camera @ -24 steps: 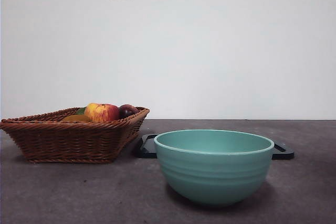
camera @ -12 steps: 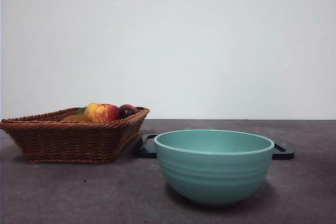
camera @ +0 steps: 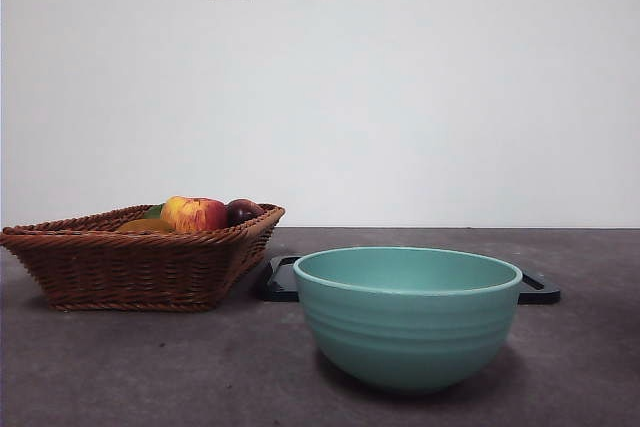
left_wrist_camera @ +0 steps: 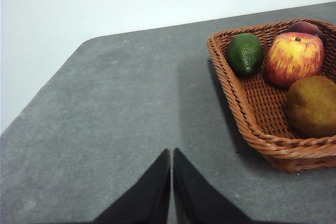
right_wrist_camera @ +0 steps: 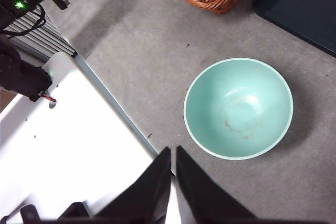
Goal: Pick up the wifruite, put it on the bowl, pick up the plate, put it on desk
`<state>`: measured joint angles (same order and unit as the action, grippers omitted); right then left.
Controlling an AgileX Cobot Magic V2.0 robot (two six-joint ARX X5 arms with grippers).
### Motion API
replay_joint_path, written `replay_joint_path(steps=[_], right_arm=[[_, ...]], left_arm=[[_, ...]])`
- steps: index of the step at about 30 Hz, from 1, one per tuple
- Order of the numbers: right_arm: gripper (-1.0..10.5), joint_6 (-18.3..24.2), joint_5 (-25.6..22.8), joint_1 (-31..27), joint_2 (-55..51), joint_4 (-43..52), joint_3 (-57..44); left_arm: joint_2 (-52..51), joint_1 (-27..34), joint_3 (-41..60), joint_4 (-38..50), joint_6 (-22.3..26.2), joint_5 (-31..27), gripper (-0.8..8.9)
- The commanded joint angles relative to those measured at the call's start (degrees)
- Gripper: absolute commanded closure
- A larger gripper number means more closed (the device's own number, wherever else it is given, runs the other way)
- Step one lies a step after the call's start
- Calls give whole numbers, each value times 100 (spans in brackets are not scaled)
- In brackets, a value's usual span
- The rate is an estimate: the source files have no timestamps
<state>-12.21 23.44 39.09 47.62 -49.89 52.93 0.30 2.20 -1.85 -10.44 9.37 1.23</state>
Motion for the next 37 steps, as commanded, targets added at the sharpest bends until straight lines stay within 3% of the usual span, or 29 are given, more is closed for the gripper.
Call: replay_joint_path(steps=[1, 7, 10, 14, 22, 26, 37], right_arm=[[941, 68, 17, 52, 20, 57, 79], [941, 70, 11, 50, 9, 61, 79], [941, 479, -116, -98, -96, 66, 76], [941, 820, -258, -706, -363, 730, -72], [941, 863, -354, -2492, -1449, 3093, -1504], [941, 863, -1038, -3222, -2411, 3993, -2765], [941, 861, -2059, -3558, -4089, 4433, -4332]], left_arm=[[-11, 9, 118, -37, -46, -22, 806], [-11, 9, 118, -37, -46, -22, 806], [-11, 9, 118, -37, -46, -22, 806], [-11, 9, 118, -37, -46, -22, 806], [-11, 9, 118, -37, -46, -22, 806], [-11, 9, 118, -37, -46, -22, 806], [-11, 9, 118, -37, -46, -22, 806]])
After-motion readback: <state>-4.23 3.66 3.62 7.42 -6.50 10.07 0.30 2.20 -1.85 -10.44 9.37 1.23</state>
